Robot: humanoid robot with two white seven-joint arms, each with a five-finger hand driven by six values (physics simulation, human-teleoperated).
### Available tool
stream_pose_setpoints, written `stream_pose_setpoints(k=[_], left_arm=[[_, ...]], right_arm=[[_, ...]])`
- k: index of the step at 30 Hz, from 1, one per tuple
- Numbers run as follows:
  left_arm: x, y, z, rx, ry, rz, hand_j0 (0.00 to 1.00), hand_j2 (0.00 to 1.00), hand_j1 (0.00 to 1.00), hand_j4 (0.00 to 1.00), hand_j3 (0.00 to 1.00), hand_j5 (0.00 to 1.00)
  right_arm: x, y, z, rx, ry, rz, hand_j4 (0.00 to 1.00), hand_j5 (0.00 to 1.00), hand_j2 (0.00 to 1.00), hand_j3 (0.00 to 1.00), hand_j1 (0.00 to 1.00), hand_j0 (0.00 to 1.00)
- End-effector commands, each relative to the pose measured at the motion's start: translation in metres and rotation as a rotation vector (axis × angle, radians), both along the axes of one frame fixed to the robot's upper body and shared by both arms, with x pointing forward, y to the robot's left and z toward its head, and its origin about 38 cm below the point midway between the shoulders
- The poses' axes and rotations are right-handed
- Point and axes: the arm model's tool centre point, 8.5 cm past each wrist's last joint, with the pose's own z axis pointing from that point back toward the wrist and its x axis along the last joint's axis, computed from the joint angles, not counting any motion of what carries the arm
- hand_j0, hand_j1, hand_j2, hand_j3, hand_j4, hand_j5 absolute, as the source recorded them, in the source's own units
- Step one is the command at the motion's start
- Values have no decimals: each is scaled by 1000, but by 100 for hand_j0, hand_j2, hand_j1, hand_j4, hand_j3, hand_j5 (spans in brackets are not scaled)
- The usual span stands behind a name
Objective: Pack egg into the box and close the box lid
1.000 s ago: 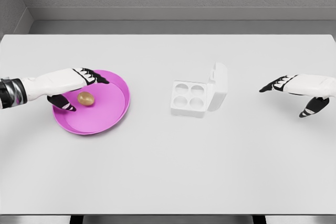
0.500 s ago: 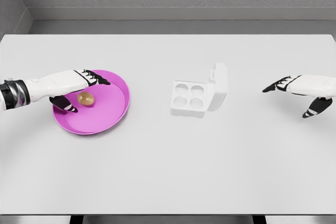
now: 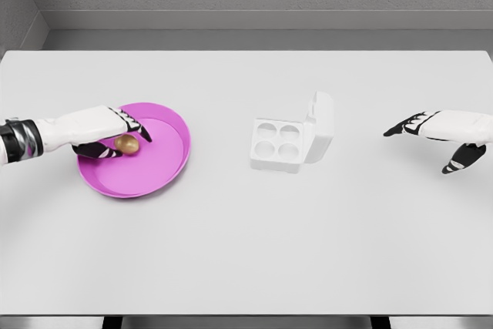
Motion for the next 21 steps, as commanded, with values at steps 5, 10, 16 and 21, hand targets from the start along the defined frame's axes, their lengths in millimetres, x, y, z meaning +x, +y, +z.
stream_pose_setpoints(k=[5, 10, 16, 21], left_arm=[[-3, 0, -6, 14, 22, -5, 65, 65, 65, 65, 65, 65], [-5, 0, -9, 8, 30, -5, 57, 57, 57, 57, 57, 57], [-6, -2, -11, 5, 40, -13, 45, 45, 45, 45, 45, 45], [-6, -6, -7, 2, 33, -25, 44, 44, 44, 44, 44, 44]], right_arm=[[0, 0, 1, 4, -1, -2, 100, 100, 100, 100, 100, 100], [0, 0, 1, 4, -1, -2, 100, 100, 100, 100, 100, 100], [0, 0, 1, 4, -1, -2, 100, 100, 100, 100, 100, 100], [0, 0, 1, 4, -1, -2, 100, 100, 100, 100, 100, 100]])
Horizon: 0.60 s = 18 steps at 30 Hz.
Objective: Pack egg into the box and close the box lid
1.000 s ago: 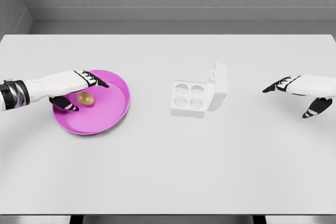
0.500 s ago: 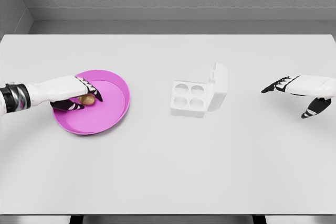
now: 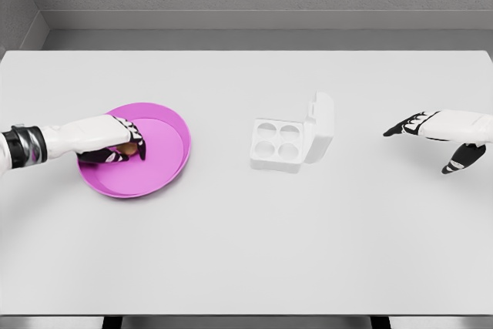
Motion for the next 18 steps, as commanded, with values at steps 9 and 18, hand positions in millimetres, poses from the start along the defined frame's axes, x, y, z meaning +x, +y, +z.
stream_pose_setpoints(k=[9, 18], left_arm=[[-4, -29, 19, -21, -29, -88, 42, 42, 42, 42, 42, 42], [-9, -48, 26, -28, -47, -145, 42, 42, 42, 42, 42, 42]], right_arm=[[0, 0, 1, 5, 0, -2, 100, 100, 100, 100, 100, 100], [0, -1, 2, 3, -2, -3, 100, 100, 100, 100, 100, 100]])
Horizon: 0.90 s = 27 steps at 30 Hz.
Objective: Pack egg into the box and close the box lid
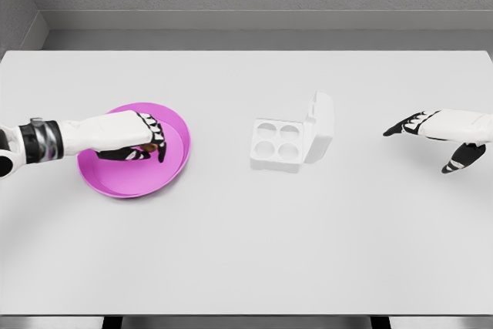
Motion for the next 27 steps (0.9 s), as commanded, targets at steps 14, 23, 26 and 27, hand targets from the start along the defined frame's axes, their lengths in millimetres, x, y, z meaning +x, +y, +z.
stream_pose_setpoints(k=[14, 23, 26, 27], left_arm=[[-1, -27, 12, -23, -31, -63, 42, 42, 42, 42, 42, 42], [1, -39, 16, -39, -44, -83, 42, 42, 42, 42, 42, 42], [1, -41, 18, -40, -50, -88, 42, 42, 42, 42, 42, 42], [0, -44, 21, -42, -59, -99, 42, 42, 42, 42, 42, 42]], right_arm=[[0, 0, 1, 6, 0, -4, 100, 100, 100, 100, 100, 100], [0, 0, 1, 3, 1, -2, 100, 100, 100, 100, 100, 100], [0, 0, 1, 5, -1, -1, 100, 100, 100, 100, 100, 100], [0, 0, 1, 3, -1, -2, 100, 100, 100, 100, 100, 100]])
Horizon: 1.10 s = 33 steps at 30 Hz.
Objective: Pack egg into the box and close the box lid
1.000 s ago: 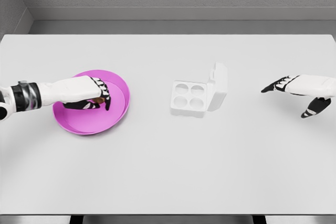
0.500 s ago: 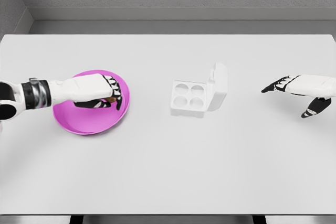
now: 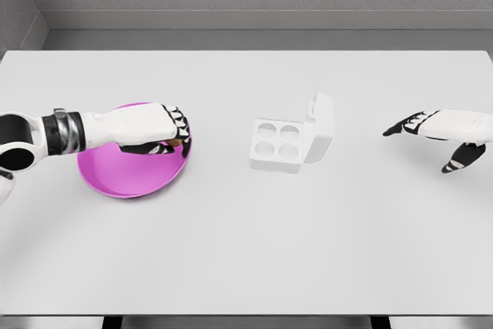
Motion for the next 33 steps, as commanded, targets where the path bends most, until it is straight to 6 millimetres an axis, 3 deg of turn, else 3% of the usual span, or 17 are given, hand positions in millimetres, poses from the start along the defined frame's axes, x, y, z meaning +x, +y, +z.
stream_pose_setpoints(k=[1, 18, 33], left_arm=[[-1, -4, 2, -12, -2, -8, 42, 42, 42, 42, 42, 42], [-1, -40, 12, -35, -36, -86, 42, 42, 42, 42, 42, 42], [2, -66, 19, -40, -65, -135, 42, 42, 42, 42, 42, 42]], right_arm=[[0, -1, 1, 4, 0, -4, 100, 100, 100, 100, 100, 100], [0, 3, 2, 7, -5, 10, 100, 100, 100, 100, 100, 100], [9, 21, -9, 53, 2, 17, 100, 100, 100, 100, 100, 100]])
